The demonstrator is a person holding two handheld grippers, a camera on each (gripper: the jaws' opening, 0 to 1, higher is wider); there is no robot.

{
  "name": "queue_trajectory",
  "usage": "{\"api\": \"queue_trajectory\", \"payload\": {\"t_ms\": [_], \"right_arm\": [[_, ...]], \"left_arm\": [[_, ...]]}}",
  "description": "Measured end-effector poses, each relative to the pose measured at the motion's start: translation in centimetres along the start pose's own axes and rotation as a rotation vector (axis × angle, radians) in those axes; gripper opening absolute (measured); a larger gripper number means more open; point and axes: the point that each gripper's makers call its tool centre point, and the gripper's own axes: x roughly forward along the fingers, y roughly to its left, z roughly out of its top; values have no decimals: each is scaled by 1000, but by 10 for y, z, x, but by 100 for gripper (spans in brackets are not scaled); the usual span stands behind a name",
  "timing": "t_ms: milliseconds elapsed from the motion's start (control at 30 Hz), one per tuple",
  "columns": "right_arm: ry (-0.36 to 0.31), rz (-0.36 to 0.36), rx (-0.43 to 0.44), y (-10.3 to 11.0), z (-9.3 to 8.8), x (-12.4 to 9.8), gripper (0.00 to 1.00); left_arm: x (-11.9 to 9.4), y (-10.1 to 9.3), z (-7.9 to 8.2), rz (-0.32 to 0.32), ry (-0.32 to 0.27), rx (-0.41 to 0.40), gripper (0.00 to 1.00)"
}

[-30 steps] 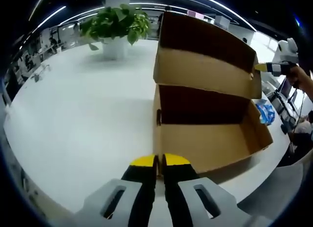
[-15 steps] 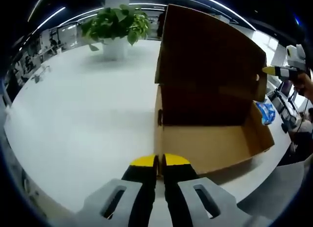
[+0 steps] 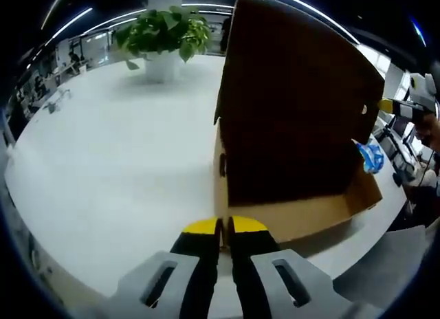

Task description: Operate the shoe box by opening the lid, removing the specified soft item, and placing it in the target area until the item is outside and the box remains undamaged.

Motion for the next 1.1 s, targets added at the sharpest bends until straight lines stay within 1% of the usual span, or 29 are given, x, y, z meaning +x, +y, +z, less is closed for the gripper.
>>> {"api": "queue_trajectory", "payload": {"t_ms": [233, 300, 467, 667, 800, 933, 1100], "right_arm": [[-22, 8, -10, 12, -10, -10, 3], [-25, 7, 4, 14, -14, -13, 4], [-33, 11, 17, 19, -20, -17, 4], [-37, 12, 27, 26, -27, -21, 5], [-39, 14, 25, 29, -30, -23, 5], [-48, 15, 21, 33, -32, -27, 6], [-55, 21, 12, 38, -35, -30, 7]], "left_arm": [[-4, -1, 0, -24, -13, 8, 3], [-6, -1, 1, -27, -19, 12, 3], [-14, 2, 9, -14, -52, 45, 7], [-30, 6, 31, -11, -112, 84, 9], [-40, 5, 46, -16, -145, 121, 13], [-45, -1, 63, -29, -182, 150, 13], [-48, -11, 78, -43, -212, 199, 15]]}}
